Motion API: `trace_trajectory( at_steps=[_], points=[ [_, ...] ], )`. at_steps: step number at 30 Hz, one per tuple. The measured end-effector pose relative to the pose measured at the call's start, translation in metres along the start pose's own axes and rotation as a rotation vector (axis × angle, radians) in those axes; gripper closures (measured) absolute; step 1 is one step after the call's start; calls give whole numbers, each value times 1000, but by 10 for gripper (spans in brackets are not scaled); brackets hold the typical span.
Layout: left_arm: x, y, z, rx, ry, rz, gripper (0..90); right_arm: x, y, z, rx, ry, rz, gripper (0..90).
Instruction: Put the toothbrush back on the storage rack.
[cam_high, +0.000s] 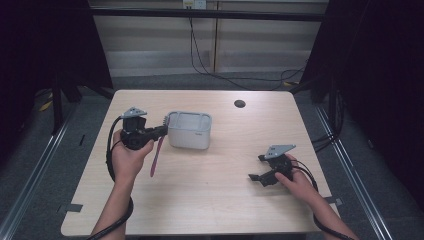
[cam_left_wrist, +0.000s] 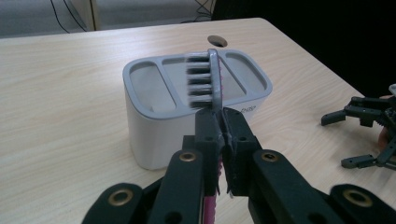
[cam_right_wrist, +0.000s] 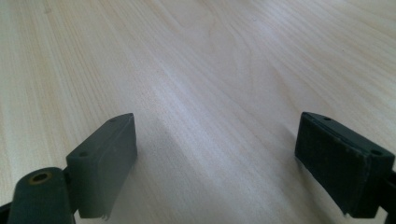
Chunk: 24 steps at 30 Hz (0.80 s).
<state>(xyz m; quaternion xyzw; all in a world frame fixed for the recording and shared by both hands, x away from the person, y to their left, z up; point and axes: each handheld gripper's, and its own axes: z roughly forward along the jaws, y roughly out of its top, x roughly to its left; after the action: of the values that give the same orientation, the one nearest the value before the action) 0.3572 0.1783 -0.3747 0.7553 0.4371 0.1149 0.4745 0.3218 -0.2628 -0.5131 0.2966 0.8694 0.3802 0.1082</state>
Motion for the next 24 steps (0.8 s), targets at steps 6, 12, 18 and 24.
trace_trajectory(
  at_steps=[6, 12, 18, 24],
  points=[
    [0, 5, -3, -34, 2, 5, 859, 0, 0, 0, 0, -1, 0, 125],
    [-1, 11, -5, -61, 9, 11, 859, 0, 0, 0, 0, -1, -1, 125],
    [-1, 15, -7, -94, 17, 9, 859, 0, 0, 0, 0, -1, -1, 125],
    [-2, 20, -9, -130, 23, 7, 859, 0, 0, 0, 0, -1, -1, 124]
  ],
)
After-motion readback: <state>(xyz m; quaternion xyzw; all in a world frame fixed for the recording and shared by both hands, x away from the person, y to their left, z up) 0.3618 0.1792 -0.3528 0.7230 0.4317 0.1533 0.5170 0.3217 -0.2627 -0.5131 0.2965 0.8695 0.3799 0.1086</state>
